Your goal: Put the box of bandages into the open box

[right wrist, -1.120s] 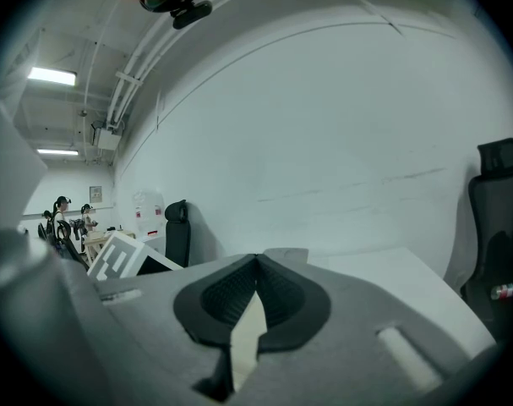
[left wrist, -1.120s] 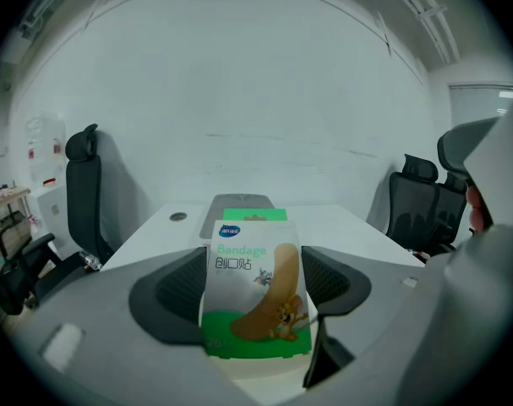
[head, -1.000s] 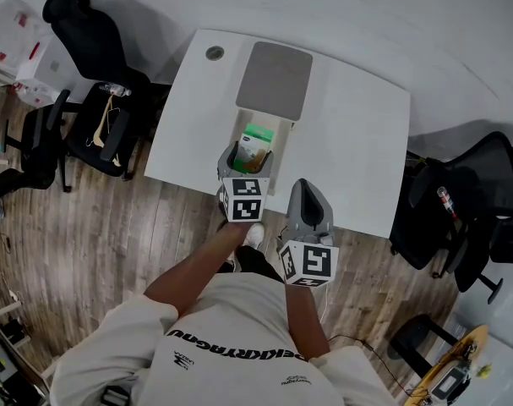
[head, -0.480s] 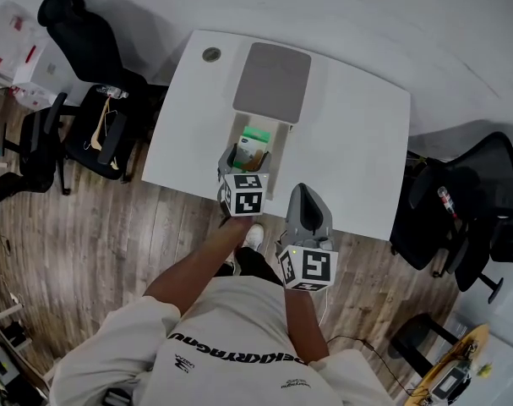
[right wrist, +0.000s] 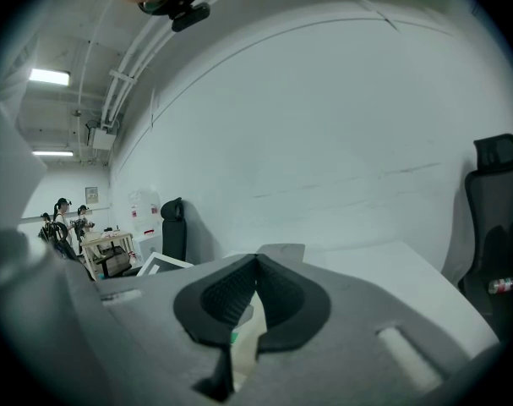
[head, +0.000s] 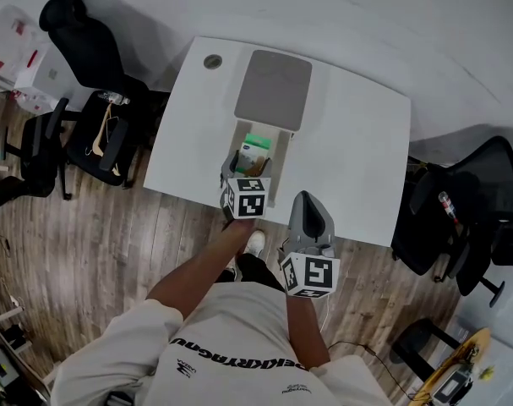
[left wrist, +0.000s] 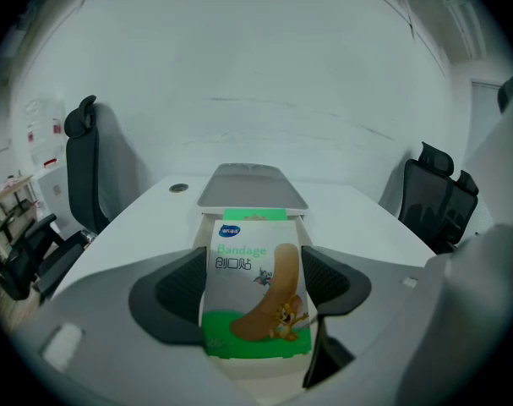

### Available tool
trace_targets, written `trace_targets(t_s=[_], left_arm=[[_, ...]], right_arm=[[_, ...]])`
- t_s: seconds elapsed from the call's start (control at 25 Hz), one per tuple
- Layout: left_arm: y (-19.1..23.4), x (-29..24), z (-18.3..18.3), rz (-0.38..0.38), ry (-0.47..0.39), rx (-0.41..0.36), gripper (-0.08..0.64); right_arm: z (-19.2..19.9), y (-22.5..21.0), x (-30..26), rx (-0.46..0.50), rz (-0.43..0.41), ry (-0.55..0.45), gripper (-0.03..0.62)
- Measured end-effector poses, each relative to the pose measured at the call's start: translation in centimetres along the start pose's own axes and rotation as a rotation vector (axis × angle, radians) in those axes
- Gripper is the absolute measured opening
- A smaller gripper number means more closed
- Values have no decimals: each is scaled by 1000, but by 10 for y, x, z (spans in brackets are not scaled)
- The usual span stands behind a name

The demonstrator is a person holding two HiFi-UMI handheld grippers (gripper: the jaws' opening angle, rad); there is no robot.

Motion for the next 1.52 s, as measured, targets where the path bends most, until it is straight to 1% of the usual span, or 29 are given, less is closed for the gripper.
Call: trace_targets(t_s=[0.52, 0.88, 1.2, 1.52], left_arm=[[4, -13, 12, -12, 39, 2, 364], [5, -25, 18, -18, 73, 17, 364], [-2, -35, 22, -7, 111, 5, 364], [-2, -43, 32, -14, 156, 27, 364]], right_arm=[[3, 1, 1, 0, 0, 2, -2], [5, -1, 0, 0, 4, 7, -2], [4, -6, 1, -2, 6, 7, -2], [5, -11, 3, -6, 10, 7, -2]])
Point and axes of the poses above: the fingertips, and each gripper's own axes: x backward along the fingers, y to its left, z out of its underside, the point moved 1 cm from there along x, backward along the fingers, and after that the axes turned 3 degrees about -y, right-handed, at the moved point
